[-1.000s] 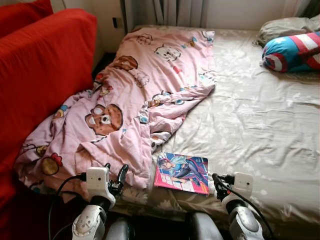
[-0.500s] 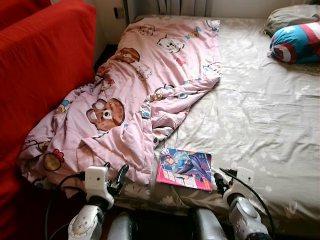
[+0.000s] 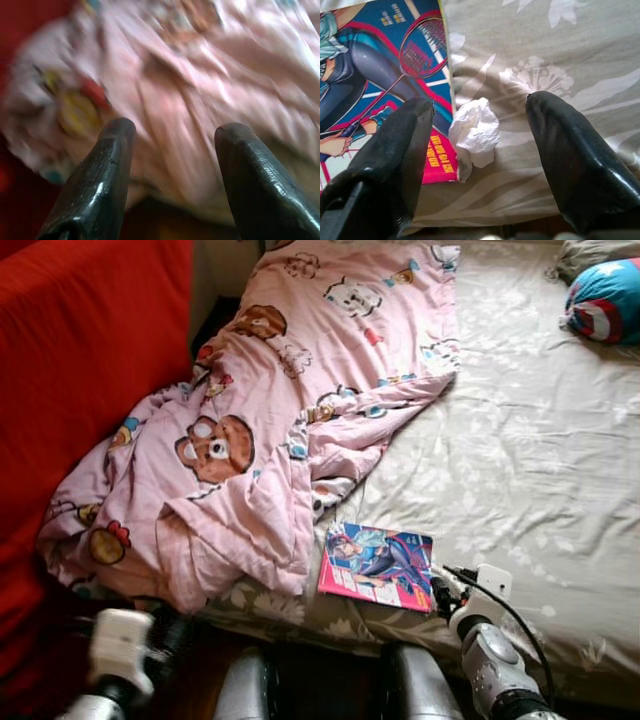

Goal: Clean up the room

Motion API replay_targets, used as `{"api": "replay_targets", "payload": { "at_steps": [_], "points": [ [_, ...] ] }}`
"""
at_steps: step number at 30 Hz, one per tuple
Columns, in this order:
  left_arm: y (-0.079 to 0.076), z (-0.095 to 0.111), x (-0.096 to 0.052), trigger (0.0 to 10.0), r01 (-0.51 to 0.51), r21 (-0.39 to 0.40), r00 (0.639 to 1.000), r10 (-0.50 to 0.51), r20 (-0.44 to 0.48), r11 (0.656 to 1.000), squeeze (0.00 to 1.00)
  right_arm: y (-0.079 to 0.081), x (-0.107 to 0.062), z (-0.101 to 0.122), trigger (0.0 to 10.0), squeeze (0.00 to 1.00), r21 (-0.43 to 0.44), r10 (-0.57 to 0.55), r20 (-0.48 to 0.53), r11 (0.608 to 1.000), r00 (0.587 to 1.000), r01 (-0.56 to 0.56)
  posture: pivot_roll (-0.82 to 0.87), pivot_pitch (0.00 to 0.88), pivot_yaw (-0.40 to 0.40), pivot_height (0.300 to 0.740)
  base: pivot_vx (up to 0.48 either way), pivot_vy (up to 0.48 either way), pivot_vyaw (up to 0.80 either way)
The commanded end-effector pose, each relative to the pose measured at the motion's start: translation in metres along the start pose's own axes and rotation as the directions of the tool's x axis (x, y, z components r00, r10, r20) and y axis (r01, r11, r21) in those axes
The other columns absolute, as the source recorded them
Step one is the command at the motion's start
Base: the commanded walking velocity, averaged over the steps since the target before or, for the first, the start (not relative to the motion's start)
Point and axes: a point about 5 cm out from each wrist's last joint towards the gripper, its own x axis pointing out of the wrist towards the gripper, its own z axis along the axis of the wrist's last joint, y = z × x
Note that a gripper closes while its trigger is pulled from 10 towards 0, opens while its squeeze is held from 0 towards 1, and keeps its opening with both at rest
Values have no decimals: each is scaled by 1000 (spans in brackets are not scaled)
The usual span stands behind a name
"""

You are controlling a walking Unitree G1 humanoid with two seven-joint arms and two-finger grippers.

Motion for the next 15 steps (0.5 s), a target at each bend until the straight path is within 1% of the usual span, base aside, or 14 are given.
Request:
{"api": "replay_targets", "payload": {
  "at_steps": [1, 2, 3, 4, 5, 6, 7, 9, 10, 11, 12, 13, 15],
  "points": [
    [-2, 1, 4, 10000, -35, -59, 999, 36, 15, 998, 0, -2, -2, -8, 10000, 0, 10, -8, -24, 1000, 1000, 9, 37, 291, 14, 631, 0, 0, 0],
    [-2, 1, 4, 10000, -35, -59, 999, 36, 15, 998, 0, -2, -2, -8, 10000, 0, 10, -8, -24, 1000, 1000, 9, 37, 291, 14, 631, 0, 0, 0],
    [-11, 8, 16, 10000, -9, -78, 999, 13, 44, 997, 0, -2, -2, -8, 10000, 0, 9, -9, -21, 1000, 1000, 9, 40, 299, 9, 631, 0, 0, 0],
    [-11, 8, 16, 10000, -9, -78, 999, 13, 44, 997, 0, -2, -2, -8, 10000, 0, 9, -9, -21, 1000, 1000, 9, 40, 299, 9, 631, 0, 0, 0],
    [-19, 15, 28, 10000, 18, -89, 997, -11, 74, 996, 0, -1, -2, -8, 10000, 0, 10, -10, -21, 1000, 1000, 11, 39, 306, 5, 631, 0, 0, 0],
    [-19, 15, 28, 10000, 18, -89, 997, -11, 74, 996, 0, -1, -2, -8, 10000, 0, 10, -10, -21, 1000, 1000, 11, 39, 306, 5, 631, 0, 0, 0],
    [-28, 23, 40, 10000, 44, -98, 994, -35, 101, 994, 0, -1, -2, -8, 10000, 0, 10, -9, -20, 1000, 1000, 9, 38, 314, 3, 631, 0, 0, 0],
    [-28, 23, 40, 10000, 44, -98, 994, -35, 101, 994, 0, -1, -2, -8, 10000, 0, 10, -9, -20, 1000, 1000, 9, 38, 314, 3, 631, 0, 0, 0],
    [-37, 30, 51, 10000, 76, -109, 990, -62, 128, 991, 0, 1, -1, -6, 10000, 0, 3, 0, -19, 1000, 1000, 0, 37, 320, 4, 631, 0, 0, 0],
    [-52, 36, 57, 10000, 126, -130, 983, -106, 150, 984, 0, 4, 0, -4, 10000, 0, 2, 13, -14, 1000, 1000, -13, 43, 337, 6, 631, 0, 0, 0],
    [-52, 36, 57, 10000, 126, -130, 983, -106, 150, 984, 0, 4, 0, -4, 10000, 0, 2, 13, -14, 1000, 1000, -13, 43, 337, 6, 631, 0, 0, 0],
    [-56, 37, 57, 10000, 137, -135, 981, -116, 153, 981, 0, 4, 0, -4, 10000, 0, 3, 15, -14, 1000, 1000, -15, 43, 337, 6, 631, 0, 0, 0],
    [-56, 37, 57, 10000, 137, -135, 981, -116, 153, 981, 0, 4, 0, -4, 10000, 0, 3, 15, -14, 1000, 1000, -15, 43, 337, 6, 631, 0, 0, 0]
  ]
}}
